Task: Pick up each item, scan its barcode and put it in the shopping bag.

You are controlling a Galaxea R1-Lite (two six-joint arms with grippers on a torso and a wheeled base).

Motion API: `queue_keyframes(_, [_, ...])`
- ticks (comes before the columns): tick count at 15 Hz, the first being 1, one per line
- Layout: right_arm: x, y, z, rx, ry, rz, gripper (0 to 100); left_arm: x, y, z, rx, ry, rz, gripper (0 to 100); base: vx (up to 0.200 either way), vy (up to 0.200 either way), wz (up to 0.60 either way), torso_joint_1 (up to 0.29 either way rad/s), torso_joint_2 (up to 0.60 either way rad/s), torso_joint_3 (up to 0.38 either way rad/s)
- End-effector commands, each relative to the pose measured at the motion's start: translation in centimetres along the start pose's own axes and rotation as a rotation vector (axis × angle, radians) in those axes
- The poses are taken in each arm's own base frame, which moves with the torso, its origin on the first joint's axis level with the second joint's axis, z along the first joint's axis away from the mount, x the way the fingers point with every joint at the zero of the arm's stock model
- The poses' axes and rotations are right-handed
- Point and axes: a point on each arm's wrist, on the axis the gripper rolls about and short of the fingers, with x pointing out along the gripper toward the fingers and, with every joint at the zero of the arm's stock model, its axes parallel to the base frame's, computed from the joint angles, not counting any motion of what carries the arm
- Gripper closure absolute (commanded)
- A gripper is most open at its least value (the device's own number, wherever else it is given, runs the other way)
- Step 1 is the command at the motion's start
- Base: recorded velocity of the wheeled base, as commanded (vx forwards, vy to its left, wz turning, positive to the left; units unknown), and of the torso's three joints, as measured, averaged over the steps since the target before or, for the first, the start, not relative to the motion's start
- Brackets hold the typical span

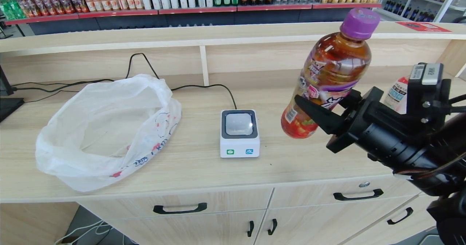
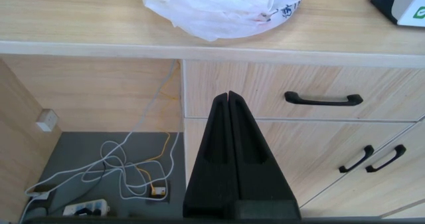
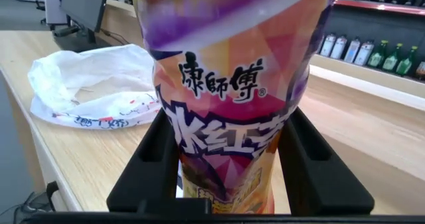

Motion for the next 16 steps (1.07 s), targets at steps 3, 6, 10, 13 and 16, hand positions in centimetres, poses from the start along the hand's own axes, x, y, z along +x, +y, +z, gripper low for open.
queue_keyframes(3, [-1.5,0.3,1.4,-0.004,-0.014,-0.007,100,0.0,0.0,0.0,-0.001,0.001,0.000,100,0.000,0.000,0.00,0.000,0.00,0.000])
queue_keyframes(6, [-1.9,0.3,1.9,0.049,-0.024,-0.015,100,0.0,0.0,0.0,-0.001,0.000,0.000,100,0.000,0.000,0.00,0.000,0.00,0.000])
queue_keyframes(10, [-3.4,0.1,2.2,0.105,0.021,-0.237,100,0.0,0.0,0.0,-0.001,0.000,0.000,100,0.000,0.000,0.00,0.000,0.00,0.000])
queue_keyframes(13, [-4.5,-0.6,2.7,0.154,0.021,-0.415,100,0.0,0.0,0.0,-0.001,0.000,0.000,100,0.000,0.000,0.00,0.000,0.00,0.000])
queue_keyframes(16, [-5.6,-0.8,2.8,0.144,0.036,-0.440,100,0.0,0.0,0.0,-0.001,0.000,0.000,100,0.000,0.000,0.00,0.000,0.00,0.000])
